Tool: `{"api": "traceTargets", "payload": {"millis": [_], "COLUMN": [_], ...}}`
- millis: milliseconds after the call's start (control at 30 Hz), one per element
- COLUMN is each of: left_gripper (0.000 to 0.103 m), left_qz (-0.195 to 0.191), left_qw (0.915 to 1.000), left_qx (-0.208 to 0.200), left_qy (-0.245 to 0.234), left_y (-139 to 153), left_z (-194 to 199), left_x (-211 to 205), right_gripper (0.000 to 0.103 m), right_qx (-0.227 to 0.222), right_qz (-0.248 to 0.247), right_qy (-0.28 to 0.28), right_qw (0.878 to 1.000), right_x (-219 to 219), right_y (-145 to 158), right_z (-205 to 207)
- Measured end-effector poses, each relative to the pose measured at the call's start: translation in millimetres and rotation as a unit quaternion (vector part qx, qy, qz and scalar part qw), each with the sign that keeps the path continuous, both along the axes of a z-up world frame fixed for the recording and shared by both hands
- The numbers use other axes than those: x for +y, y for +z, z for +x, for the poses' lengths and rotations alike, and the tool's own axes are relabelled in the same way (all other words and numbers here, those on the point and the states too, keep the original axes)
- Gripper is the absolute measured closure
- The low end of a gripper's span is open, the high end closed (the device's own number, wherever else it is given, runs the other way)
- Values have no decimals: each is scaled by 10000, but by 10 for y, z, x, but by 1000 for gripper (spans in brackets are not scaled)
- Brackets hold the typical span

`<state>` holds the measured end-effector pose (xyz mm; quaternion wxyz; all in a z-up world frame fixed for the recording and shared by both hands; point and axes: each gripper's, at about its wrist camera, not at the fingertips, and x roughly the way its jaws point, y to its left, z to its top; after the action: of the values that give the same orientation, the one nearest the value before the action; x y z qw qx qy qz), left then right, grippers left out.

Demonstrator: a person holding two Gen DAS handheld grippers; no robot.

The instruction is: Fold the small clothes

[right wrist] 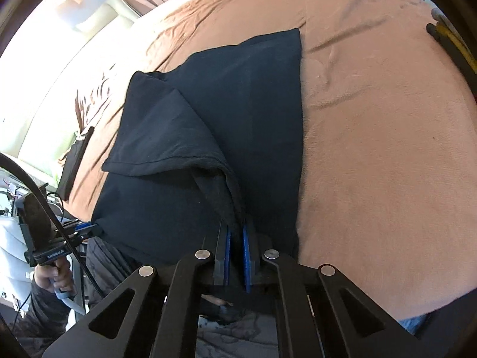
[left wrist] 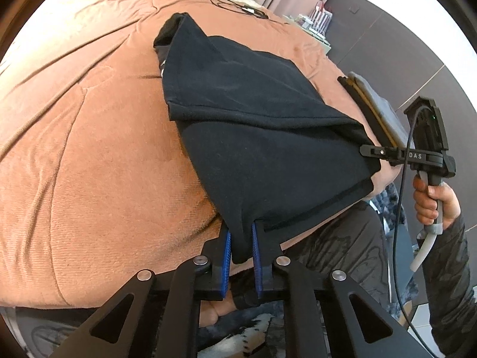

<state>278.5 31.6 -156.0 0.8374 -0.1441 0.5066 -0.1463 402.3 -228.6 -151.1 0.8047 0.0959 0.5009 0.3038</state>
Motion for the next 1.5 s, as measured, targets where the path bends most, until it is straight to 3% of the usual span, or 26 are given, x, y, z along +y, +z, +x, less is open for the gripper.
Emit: {"api": "traceTargets", "payload": {"millis": [500, 800, 1100, 1233, 1333, 1367, 1467, 1500], "left_gripper": [87, 87, 87, 87, 87, 87, 87, 87], "left_qz": [12, -144, 3, 46, -91, -151, -193, -223], "left_qw": [9993, 9995, 9990, 9988, 9986, 9986, 9990, 9990], "left_qx": [234, 268, 445, 488, 514, 497, 330, 297], "left_qy": [-289, -77, 57, 49, 79, 109, 219, 246], "left_y": [10, 9, -165, -177, -141, -125, -44, -27], "left_z": [-76, 43, 208, 211, 222, 228, 224, 230], "left_x": [36, 85, 32, 17, 50, 65, 140, 160], "right_gripper": [100, 101, 101, 100, 93, 85, 47, 45], "right_qx": [36, -70, -65, -68, -297, -420, -814, -945], "right_qz": [-31, -105, -148, -455, -713, -845, -1119, -1208], "right_qy": [-170, -141, -243, -181, -120, -103, -93, -89], "right_qw": [9998, 9998, 9996, 9988, 9969, 9955, 9903, 9881], "right_x": [-160, -194, -266, -185, -114, -85, -15, 17], "right_y": [-128, -82, -140, -187, -51, 11, 184, 236], "right_z": [-205, -292, -262, -247, -300, -326, -411, -434]}}
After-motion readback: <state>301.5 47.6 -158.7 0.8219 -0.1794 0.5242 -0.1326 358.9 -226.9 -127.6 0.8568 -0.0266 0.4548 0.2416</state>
